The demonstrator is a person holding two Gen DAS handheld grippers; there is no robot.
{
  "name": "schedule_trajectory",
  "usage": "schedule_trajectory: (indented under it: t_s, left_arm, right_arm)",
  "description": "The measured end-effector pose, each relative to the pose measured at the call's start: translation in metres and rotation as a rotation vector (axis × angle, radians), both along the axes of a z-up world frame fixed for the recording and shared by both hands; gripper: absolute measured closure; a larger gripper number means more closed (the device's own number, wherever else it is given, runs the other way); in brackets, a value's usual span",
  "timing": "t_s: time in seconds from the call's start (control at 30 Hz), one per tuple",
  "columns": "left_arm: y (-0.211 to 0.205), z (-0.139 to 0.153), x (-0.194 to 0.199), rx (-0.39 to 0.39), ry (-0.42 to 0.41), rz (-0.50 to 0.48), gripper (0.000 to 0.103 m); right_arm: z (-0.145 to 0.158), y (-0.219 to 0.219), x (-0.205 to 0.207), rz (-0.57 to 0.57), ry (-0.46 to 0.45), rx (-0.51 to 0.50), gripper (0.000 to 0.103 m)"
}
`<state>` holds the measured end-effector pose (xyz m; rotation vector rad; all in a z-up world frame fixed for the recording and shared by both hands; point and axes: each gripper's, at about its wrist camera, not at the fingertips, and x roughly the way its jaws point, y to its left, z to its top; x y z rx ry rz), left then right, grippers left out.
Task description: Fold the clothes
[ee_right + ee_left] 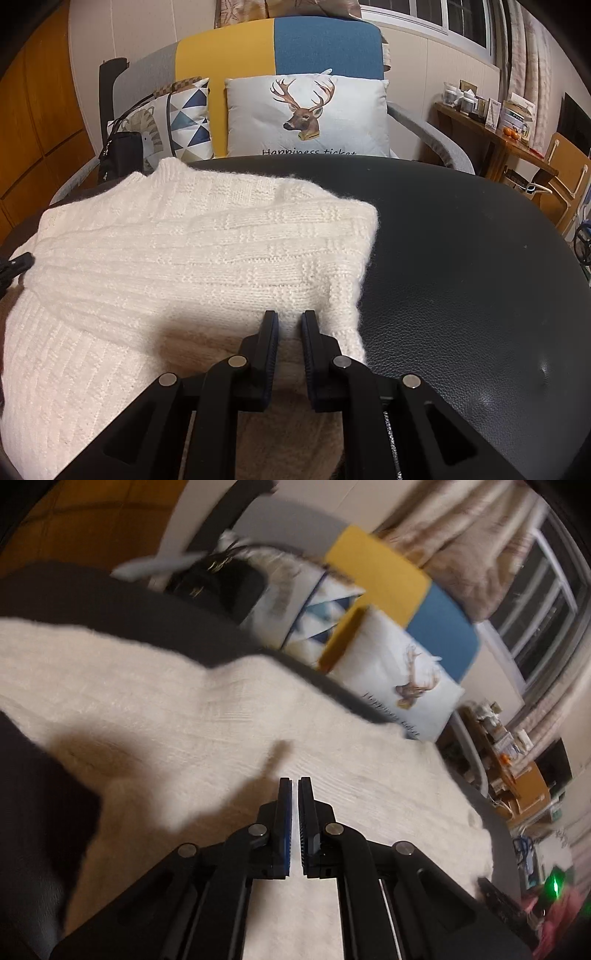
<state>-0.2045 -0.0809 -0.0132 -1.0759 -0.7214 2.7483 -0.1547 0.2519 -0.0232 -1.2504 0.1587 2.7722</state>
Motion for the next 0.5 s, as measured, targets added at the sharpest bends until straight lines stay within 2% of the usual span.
schedule_trajectory:
  t_s: [0.07,0.17,0.23,0.3,0.33,0.37,0.5]
  left_arm:
    - [0.031,0.009,0.011,-0.005,0.038,-0.124,0.099]
    - [0.098,0.011,0.018,-0.081,0.054,-0.349,0.099]
    - [0.128,0.006,0.017,-0.149,0.036,-0.433,0.099]
    - [0.133,-0.004,0.009,-0.179,-0.052,-0.426,0.099]
    - [0.125,-0.008,0.003,-0.151,-0.089,-0.402,0.099]
    - [0.11,-0.011,-0.001,-0.095,-0.106,-0.369,0.099]
    - [0.055,-0.012,-0.002,-0.017,-0.118,-0.255,0.099]
  right_arm:
    - [0.0,0.0,0.0,0.0,0.001,0.002,0.092]
    - [0.0,0.0,0.0,0.0,0.002,0.001,0.092]
    - [0.0,0.001,0.0,0.0,0.003,-0.005,0.092]
    - [0.0,0.001,0.0,0.0,0.003,-0.006,0.092]
    - [0.0,0.0,0.0,-0.001,0.003,-0.005,0.092]
    - [0.0,0.0,0.0,-0.001,0.003,-0.003,0.092]
    - [0.0,0.0,0.001,-0.001,0.005,-0.008,0.092]
